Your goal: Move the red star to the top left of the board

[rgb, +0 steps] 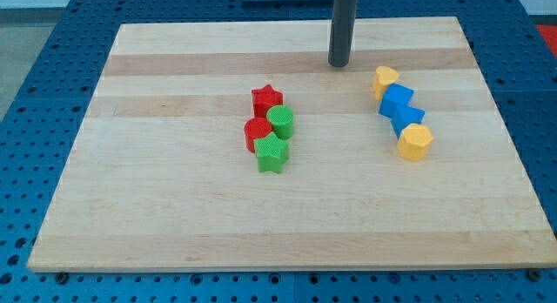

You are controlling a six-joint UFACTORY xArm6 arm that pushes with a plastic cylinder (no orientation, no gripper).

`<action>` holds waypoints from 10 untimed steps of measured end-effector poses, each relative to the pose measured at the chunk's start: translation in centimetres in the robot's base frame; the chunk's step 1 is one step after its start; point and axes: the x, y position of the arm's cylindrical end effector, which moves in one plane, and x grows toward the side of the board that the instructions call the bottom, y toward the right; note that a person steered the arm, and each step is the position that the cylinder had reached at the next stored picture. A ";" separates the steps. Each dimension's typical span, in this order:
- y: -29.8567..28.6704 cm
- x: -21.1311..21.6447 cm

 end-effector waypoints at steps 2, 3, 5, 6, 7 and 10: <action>3.0 -5.7; 10.2 -6.3; 3.4 -3.8; -0.2 -1.5; -0.5 2.6; -9.3 9.0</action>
